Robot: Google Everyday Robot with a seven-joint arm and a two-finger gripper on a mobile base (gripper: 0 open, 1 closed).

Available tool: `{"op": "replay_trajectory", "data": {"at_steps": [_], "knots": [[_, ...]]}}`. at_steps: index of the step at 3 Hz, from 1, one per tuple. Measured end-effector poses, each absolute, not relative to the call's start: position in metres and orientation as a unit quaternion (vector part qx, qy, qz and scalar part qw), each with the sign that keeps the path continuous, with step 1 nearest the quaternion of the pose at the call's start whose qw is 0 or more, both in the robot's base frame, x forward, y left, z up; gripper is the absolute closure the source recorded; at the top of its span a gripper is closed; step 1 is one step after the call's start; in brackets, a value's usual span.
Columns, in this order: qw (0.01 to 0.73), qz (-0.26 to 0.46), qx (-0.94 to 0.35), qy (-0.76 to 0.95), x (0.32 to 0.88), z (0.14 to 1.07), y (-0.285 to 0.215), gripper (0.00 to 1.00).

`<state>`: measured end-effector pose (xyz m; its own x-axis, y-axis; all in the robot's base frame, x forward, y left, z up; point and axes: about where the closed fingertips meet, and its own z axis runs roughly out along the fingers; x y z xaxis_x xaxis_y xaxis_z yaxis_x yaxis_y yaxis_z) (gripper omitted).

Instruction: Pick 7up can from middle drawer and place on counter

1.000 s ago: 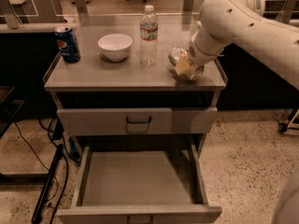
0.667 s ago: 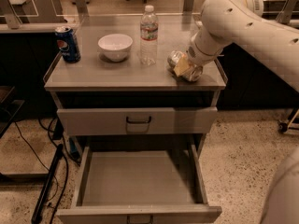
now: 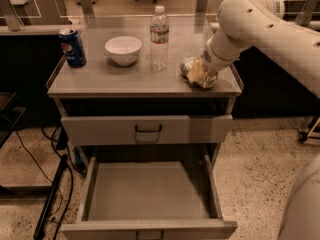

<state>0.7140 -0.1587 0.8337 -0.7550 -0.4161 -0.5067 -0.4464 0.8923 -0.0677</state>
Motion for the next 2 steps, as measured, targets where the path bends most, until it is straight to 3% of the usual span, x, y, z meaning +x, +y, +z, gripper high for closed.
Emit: {"op": "replay_trajectory", "data": {"at_steps": [2], "knots": [[0.263, 0.029, -0.230, 0.936, 0.7140, 0.8336, -0.1586, 0.35]]}}
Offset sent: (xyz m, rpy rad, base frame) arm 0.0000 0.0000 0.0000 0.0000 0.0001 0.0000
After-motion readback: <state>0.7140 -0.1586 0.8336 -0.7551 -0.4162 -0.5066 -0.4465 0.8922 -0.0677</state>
